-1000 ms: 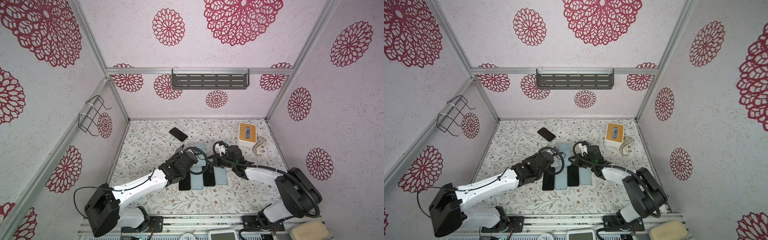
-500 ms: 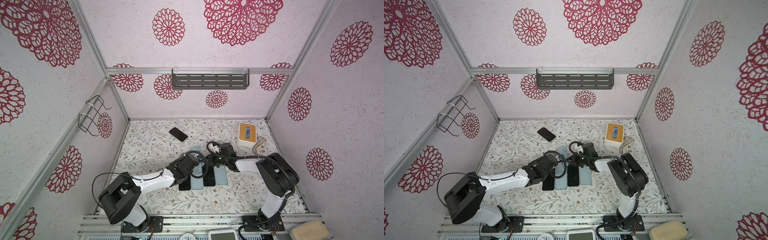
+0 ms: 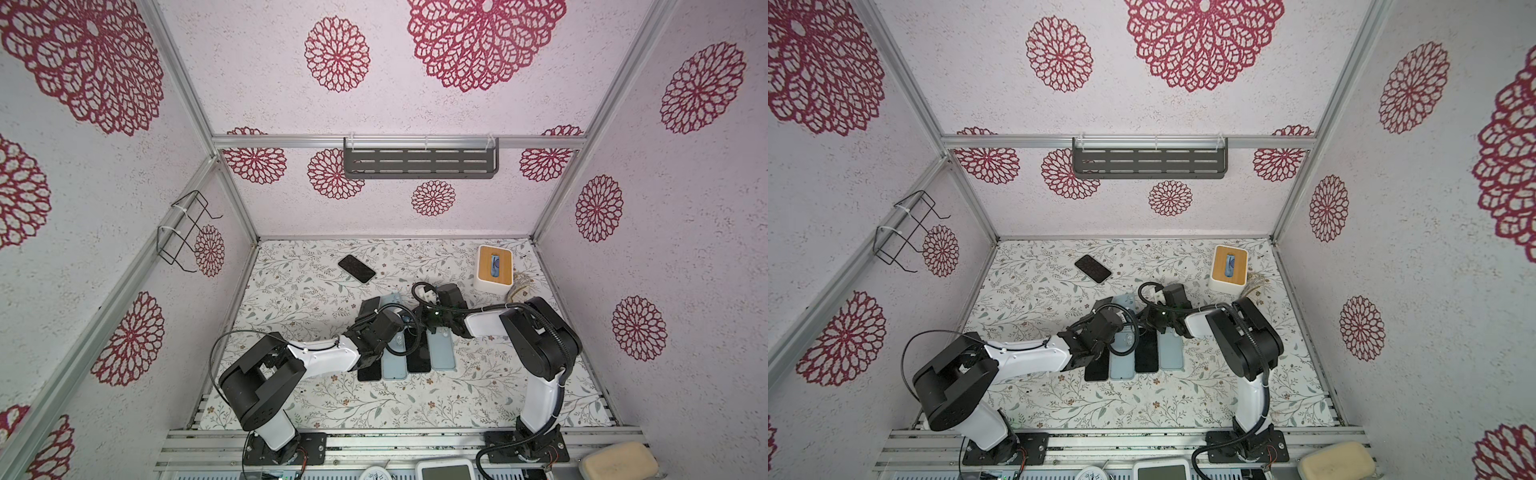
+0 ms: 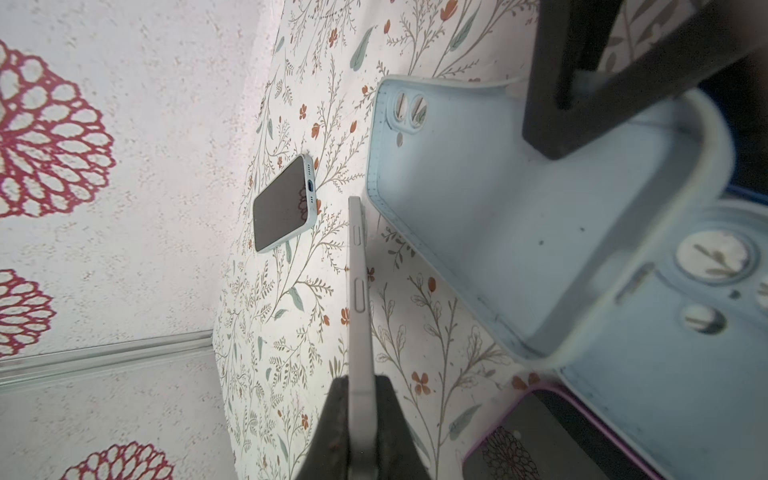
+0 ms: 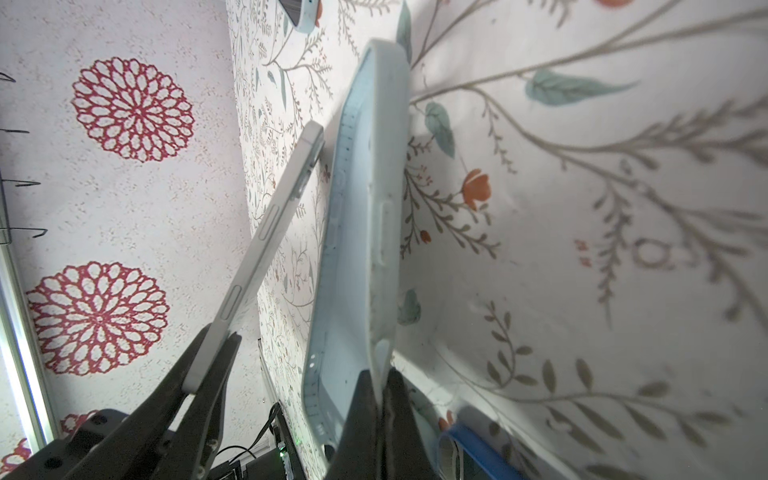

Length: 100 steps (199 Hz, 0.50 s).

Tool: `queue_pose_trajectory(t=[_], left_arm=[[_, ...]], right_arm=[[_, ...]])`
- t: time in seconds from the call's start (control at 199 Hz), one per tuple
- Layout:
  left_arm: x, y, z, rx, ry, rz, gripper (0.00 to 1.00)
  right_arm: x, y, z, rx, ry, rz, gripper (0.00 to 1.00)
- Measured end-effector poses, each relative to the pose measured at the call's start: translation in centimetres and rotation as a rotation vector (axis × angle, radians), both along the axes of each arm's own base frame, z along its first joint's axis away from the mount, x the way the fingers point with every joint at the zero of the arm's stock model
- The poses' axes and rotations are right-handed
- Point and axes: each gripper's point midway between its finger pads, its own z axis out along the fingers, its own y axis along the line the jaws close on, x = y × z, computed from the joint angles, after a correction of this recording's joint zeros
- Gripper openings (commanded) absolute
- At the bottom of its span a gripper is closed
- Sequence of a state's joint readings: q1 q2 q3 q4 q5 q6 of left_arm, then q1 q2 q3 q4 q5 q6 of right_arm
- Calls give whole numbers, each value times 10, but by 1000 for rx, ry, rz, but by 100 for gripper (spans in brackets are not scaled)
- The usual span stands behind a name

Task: Take the phone out of the phone case
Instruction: 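Hold the white-framed phone and pale blue case side by side above the row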

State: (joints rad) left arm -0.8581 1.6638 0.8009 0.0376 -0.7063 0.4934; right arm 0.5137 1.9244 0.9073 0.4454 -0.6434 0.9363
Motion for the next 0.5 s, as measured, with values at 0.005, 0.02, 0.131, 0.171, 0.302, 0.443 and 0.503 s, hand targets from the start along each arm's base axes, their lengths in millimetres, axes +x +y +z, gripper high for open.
queue_pose_trajectory(t=[0.005,0.02,0.131,0.171,0.302,0.443,0.503], left_arm=[[0,0,0,1,-1,0,0],[0,-1,-1,4,-2,0,2],[-1,-1,-3,16,-6,5,17],[-2,-1,-4,15,-2,6,20],[-8,0,-19,36,49,-3,26],[-13,3,-32,61,86,-1,30],[-14,3,-36,69,94,1,34]], right_arm=[[0,0,0,0,1,0,0],[0,0,-1,-1,2,0,0],[2,0,-5,-4,8,-2,0],[3,0,-5,-5,9,-3,0],[3,-1,-6,-8,8,-7,0],[4,-1,-6,-12,7,-13,0],[4,-1,-6,-12,6,-13,0]])
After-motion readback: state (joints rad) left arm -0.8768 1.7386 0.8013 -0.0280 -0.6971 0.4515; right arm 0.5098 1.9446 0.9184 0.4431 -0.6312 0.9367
